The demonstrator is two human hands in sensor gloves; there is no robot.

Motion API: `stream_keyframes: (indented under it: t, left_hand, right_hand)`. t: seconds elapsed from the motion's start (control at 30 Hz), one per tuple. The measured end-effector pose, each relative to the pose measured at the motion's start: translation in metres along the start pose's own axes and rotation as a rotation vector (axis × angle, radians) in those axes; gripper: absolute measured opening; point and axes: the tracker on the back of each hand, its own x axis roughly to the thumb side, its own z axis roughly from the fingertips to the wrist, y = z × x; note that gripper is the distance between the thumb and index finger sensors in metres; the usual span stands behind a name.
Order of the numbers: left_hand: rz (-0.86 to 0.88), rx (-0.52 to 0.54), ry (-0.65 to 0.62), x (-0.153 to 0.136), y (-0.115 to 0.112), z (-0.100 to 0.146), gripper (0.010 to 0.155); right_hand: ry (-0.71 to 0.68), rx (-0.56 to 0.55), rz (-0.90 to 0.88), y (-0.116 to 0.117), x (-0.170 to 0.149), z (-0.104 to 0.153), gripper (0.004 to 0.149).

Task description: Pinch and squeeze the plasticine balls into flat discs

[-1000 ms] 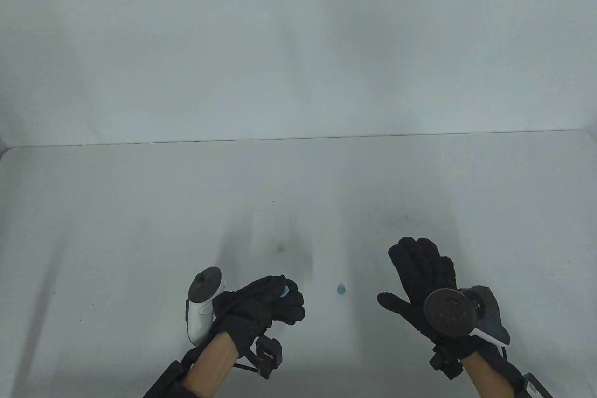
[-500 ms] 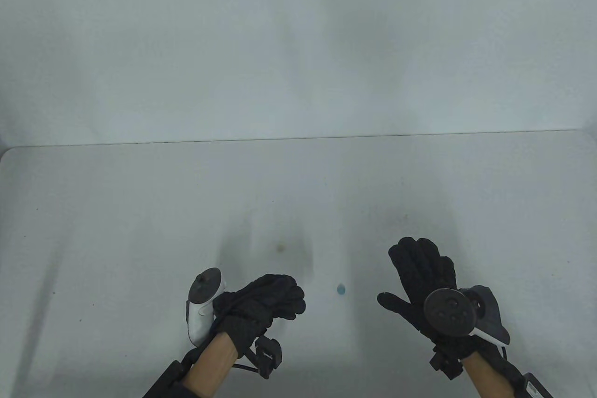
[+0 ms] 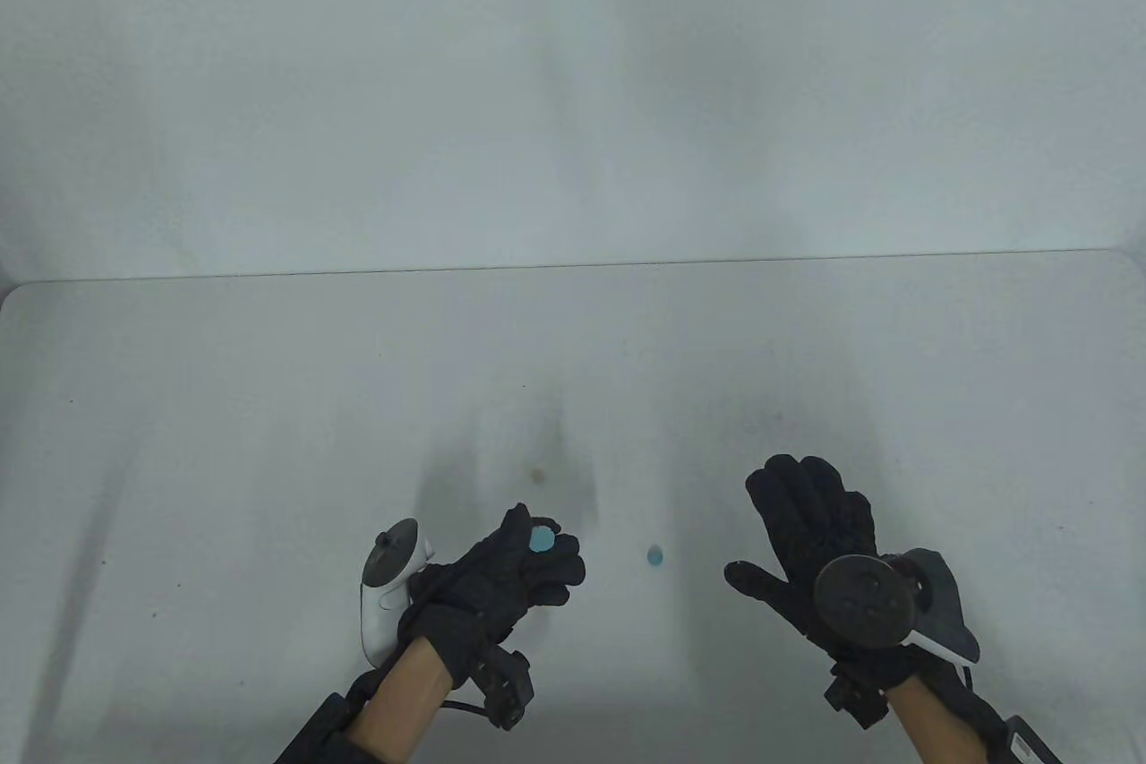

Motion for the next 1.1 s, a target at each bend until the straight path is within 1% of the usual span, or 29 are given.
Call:
stream_keyframes:
  t: [0.17, 0.23, 0.3, 0.4, 0.47, 0.5, 0.53, 0.57, 0.6, 0.63, 0.67, 0.8, 0.87, 0.97, 1.0, 1.1]
  left_hand:
    - [-0.071, 0.087, 0.018, 0.0009, 0.0054, 0.0009, 0.051]
    - [-0.086, 0.108, 0.025, 0.0014, 0.0064, 0.0012, 0.045]
    - [-0.115, 0.132, 0.026, 0.0030, 0.0068, 0.0018, 0.042]
    - [-0.129, 0.149, 0.010, 0.0065, 0.0051, 0.0027, 0.042]
    - [-0.105, 0.142, 0.016, 0.0057, 0.0044, 0.0027, 0.043]
    - [-0.089, 0.130, 0.016, 0.0046, 0.0044, 0.0026, 0.044]
    - [-0.055, 0.097, 0.004, 0.0024, 0.0043, 0.0015, 0.047]
    - [-0.023, 0.050, -0.004, 0.0010, 0.0036, 0.0003, 0.064]
    - [0.037, -0.047, -0.003, -0.0012, 0.0029, -0.0010, 0.080]
    - [0.081, -0.074, -0.005, -0.0026, 0.0019, -0.0010, 0.086]
    - [0.097, -0.062, -0.006, -0.0030, 0.0012, -0.0011, 0.087]
    - [0.027, -0.076, -0.023, -0.0016, -0.0001, -0.0028, 0.077]
    - [0.007, -0.053, -0.022, -0.0008, 0.0005, -0.0033, 0.067]
    - [-0.030, 0.009, -0.013, 0.0004, 0.0037, -0.0023, 0.052]
    - [-0.044, 0.030, -0.008, 0.0009, 0.0050, -0.0018, 0.050]
    - [-0.072, 0.046, -0.013, 0.0024, 0.0068, -0.0013, 0.047]
  right_hand:
    - [0.000, 0.000, 0.001, 0.0001, 0.0001, 0.0001, 0.085]
    - [-0.001, 0.006, 0.000, 0.0005, 0.0001, -0.0002, 0.085]
    - [-0.001, 0.003, 0.002, 0.0002, 0.0005, 0.0002, 0.085]
    - [-0.003, 0.002, -0.001, 0.0001, 0.0004, 0.0000, 0.085]
    - [-0.004, 0.000, 0.001, 0.0001, 0.0006, 0.0003, 0.085]
    - [-0.005, -0.002, 0.002, -0.0001, 0.0007, 0.0003, 0.085]
    - [-0.006, -0.004, 0.001, -0.0002, 0.0007, 0.0004, 0.085]
    - [-0.007, -0.004, 0.000, -0.0001, 0.0006, 0.0003, 0.085]
    - [-0.007, -0.002, -0.001, -0.0001, 0.0005, 0.0002, 0.085]
    - [-0.006, -0.001, -0.001, 0.0000, 0.0005, 0.0003, 0.085]
    - [-0.006, -0.002, 0.000, -0.0001, 0.0006, 0.0004, 0.085]
    - [-0.005, -0.004, -0.002, -0.0003, 0.0004, 0.0003, 0.085]
    - [-0.004, -0.001, 0.000, -0.0001, 0.0005, 0.0005, 0.085]
    - [-0.004, -0.003, -0.001, -0.0004, 0.0004, 0.0005, 0.085]
    - [-0.004, -0.001, -0.001, -0.0003, 0.0004, 0.0004, 0.085]
    - [-0.004, -0.003, 0.001, -0.0006, 0.0008, 0.0007, 0.085]
